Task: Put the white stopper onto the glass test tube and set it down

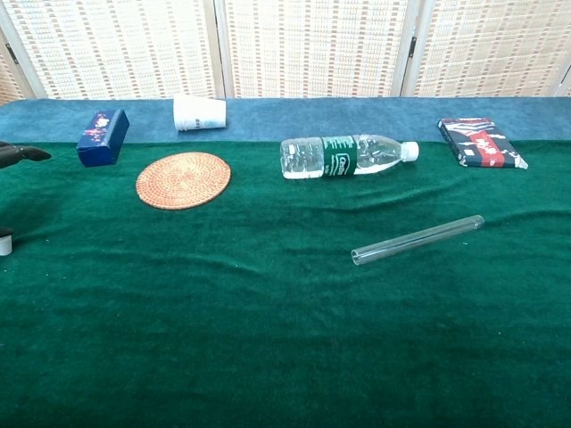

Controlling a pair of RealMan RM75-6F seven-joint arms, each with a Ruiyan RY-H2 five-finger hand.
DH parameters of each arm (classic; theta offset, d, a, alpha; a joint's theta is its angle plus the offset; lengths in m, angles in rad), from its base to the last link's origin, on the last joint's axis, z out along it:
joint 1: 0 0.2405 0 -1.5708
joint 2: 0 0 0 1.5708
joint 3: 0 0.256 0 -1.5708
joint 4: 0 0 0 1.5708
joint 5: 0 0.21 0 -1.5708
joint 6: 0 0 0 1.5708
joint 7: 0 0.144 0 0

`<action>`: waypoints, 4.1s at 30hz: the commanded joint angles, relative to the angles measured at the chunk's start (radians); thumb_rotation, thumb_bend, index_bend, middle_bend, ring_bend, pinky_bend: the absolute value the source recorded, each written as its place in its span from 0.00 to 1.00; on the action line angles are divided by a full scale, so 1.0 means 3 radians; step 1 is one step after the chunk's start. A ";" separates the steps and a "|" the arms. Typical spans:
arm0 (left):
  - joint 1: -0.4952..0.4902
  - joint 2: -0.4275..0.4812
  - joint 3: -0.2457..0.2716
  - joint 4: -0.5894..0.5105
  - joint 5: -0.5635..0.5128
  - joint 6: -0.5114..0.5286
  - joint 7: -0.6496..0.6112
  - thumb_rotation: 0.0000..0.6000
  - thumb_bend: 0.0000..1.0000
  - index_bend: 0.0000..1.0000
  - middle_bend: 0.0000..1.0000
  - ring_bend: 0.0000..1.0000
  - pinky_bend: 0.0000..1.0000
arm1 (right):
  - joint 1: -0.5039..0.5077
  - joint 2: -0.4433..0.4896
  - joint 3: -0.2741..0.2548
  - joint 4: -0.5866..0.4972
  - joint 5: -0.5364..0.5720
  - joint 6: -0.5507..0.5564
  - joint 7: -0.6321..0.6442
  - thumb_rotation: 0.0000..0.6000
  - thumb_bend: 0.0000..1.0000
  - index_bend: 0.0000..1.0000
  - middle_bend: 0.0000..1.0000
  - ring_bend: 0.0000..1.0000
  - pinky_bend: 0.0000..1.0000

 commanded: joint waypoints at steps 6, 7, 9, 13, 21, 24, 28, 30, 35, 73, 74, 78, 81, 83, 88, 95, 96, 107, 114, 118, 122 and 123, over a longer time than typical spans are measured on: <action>0.0000 0.0056 -0.0006 -0.0041 -0.0047 0.0006 0.0015 1.00 0.22 0.00 0.11 0.04 0.00 | 0.0000 -0.0005 0.0004 -0.0003 -0.0003 0.0002 -0.0004 1.00 0.42 0.00 0.05 0.07 0.00; 0.0003 0.0067 -0.0007 -0.0053 -0.0051 0.0014 0.0019 1.00 0.22 0.00 0.11 0.04 0.00 | 0.0001 -0.0003 0.0004 -0.0007 -0.0003 0.0001 -0.0004 1.00 0.42 0.00 0.05 0.07 0.00; 0.0007 0.0092 -0.0008 -0.0074 -0.0060 0.0028 0.0032 1.00 0.22 0.00 0.11 0.04 0.00 | 0.0003 0.0001 0.0005 -0.0013 -0.0004 -0.0004 -0.0012 1.00 0.42 0.00 0.05 0.08 0.00; 0.0027 0.0169 -0.0029 -0.0172 -0.0061 0.0101 0.0006 1.00 0.22 0.00 0.11 0.04 0.00 | 0.0004 0.0001 0.0007 -0.0023 -0.0019 0.0007 -0.0008 1.00 0.42 0.00 0.05 0.07 0.00; 0.0087 0.0459 0.0069 -0.0622 0.0190 0.0325 -0.0053 1.00 0.26 0.35 0.60 0.53 0.48 | 0.0008 0.0006 -0.0002 -0.0029 -0.0036 -0.0004 0.0009 1.00 0.42 0.00 0.05 0.08 0.00; 0.0080 0.0545 0.0135 -0.0779 0.0240 0.0275 -0.0006 1.00 0.29 0.43 0.77 0.68 0.64 | 0.0014 0.0003 -0.0007 -0.0012 -0.0042 -0.0018 0.0029 1.00 0.42 0.00 0.05 0.08 0.00; 0.0041 0.0576 0.0181 -0.0862 0.0217 0.0124 -0.0032 1.00 0.32 0.44 0.91 0.80 0.75 | 0.0015 0.0013 -0.0013 -0.0003 -0.0039 -0.0032 0.0045 1.00 0.42 0.00 0.05 0.09 0.00; 0.0027 0.0559 0.0191 -0.0847 0.0214 0.0090 -0.0042 1.00 0.33 0.44 0.95 0.84 0.78 | 0.0012 0.0017 -0.0014 0.0001 -0.0036 -0.0034 0.0057 1.00 0.42 0.00 0.05 0.09 0.00; 0.0010 0.0478 0.0217 -0.0752 0.0200 0.0029 -0.0089 1.00 0.34 0.44 1.00 0.90 0.82 | 0.0003 0.0017 -0.0018 0.0020 -0.0017 -0.0040 0.0087 1.00 0.42 0.00 0.05 0.10 0.00; 0.0000 0.0330 0.0253 -0.0356 -0.0031 -0.0235 -0.0202 1.00 0.38 0.50 1.00 0.91 0.82 | 0.0010 0.0025 -0.0026 -0.0037 -0.0020 -0.0062 0.0045 1.00 0.42 0.00 0.05 0.11 0.00; 0.0000 0.0329 0.0254 -0.0351 -0.0028 -0.0234 -0.0206 1.00 0.39 0.50 1.00 0.91 0.82 | 0.0008 0.0026 -0.0026 -0.0038 -0.0020 -0.0058 0.0044 1.00 0.42 0.00 0.05 0.11 0.00; -0.0001 0.0321 0.0253 -0.0339 -0.0021 -0.0231 -0.0234 1.00 0.40 0.50 1.00 0.91 0.82 | 0.0003 0.0028 -0.0029 -0.0044 -0.0019 -0.0054 0.0042 1.00 0.42 0.00 0.05 0.11 0.00; -0.0005 0.0313 0.0251 -0.0324 -0.0022 -0.0239 -0.0242 1.00 0.41 0.50 1.00 0.91 0.82 | 0.0001 0.0029 -0.0030 -0.0048 -0.0022 -0.0051 0.0038 1.00 0.42 0.00 0.05 0.11 0.00; -0.0006 0.0309 0.0250 -0.0313 -0.0026 -0.0244 -0.0247 1.00 0.42 0.50 1.00 0.91 0.82 | -0.0002 0.0032 -0.0030 -0.0052 -0.0021 -0.0047 0.0036 1.00 0.42 0.00 0.05 0.11 0.00; -0.0005 0.0299 0.0249 -0.0289 -0.0037 -0.0254 -0.0249 1.00 0.43 0.52 1.00 0.91 0.82 | -0.0005 0.0033 -0.0032 -0.0054 -0.0021 -0.0046 0.0038 1.00 0.42 0.00 0.05 0.11 0.00; 0.0001 0.0268 0.0245 -0.0254 -0.0033 -0.0231 -0.0253 1.00 0.44 0.57 1.00 0.91 0.82 | -0.0003 0.0030 -0.0031 -0.0055 -0.0024 -0.0049 0.0035 1.00 0.42 0.00 0.05 0.12 0.00; 0.0002 0.0265 0.0245 -0.0251 -0.0028 -0.0225 -0.0256 1.00 0.44 0.58 1.00 0.91 0.82 | -0.0003 0.0030 -0.0030 -0.0055 -0.0026 -0.0046 0.0035 1.00 0.42 0.00 0.05 0.12 0.00; 0.0063 0.0327 0.0217 -0.0430 0.0171 0.0153 -0.0280 1.00 0.44 0.61 1.00 0.91 0.82 | 0.0158 0.0019 -0.0014 -0.0224 0.0028 -0.0321 -0.0245 1.00 0.42 0.00 0.16 0.26 0.21; 0.0091 0.0394 0.0218 -0.0637 0.0301 0.0355 -0.0202 1.00 0.44 0.61 1.00 0.91 0.82 | 0.0423 -0.0110 -0.0025 -0.0262 -0.0044 -0.0685 -0.0519 1.00 0.42 0.03 0.38 0.57 0.51; 0.0102 0.0443 0.0218 -0.0737 0.0307 0.0381 -0.0178 1.00 0.44 0.61 1.00 0.91 0.82 | 0.0626 -0.0297 0.0016 -0.0175 -0.0123 -0.0874 -0.0508 1.00 0.42 0.23 0.63 0.81 0.80; 0.0122 0.0487 0.0237 -0.0821 0.0319 0.0398 -0.0161 1.00 0.44 0.61 1.00 0.91 0.82 | 0.0874 -0.0474 0.0044 -0.0040 -0.0077 -0.1217 -0.0566 1.00 0.42 0.33 0.75 0.88 0.92; 0.0127 0.0495 0.0241 -0.0835 0.0318 0.0400 -0.0155 1.00 0.44 0.61 1.00 0.91 0.82 | 0.0925 -0.0515 0.0052 -0.0014 -0.0059 -0.1286 -0.0590 1.00 0.42 0.34 0.77 0.90 0.93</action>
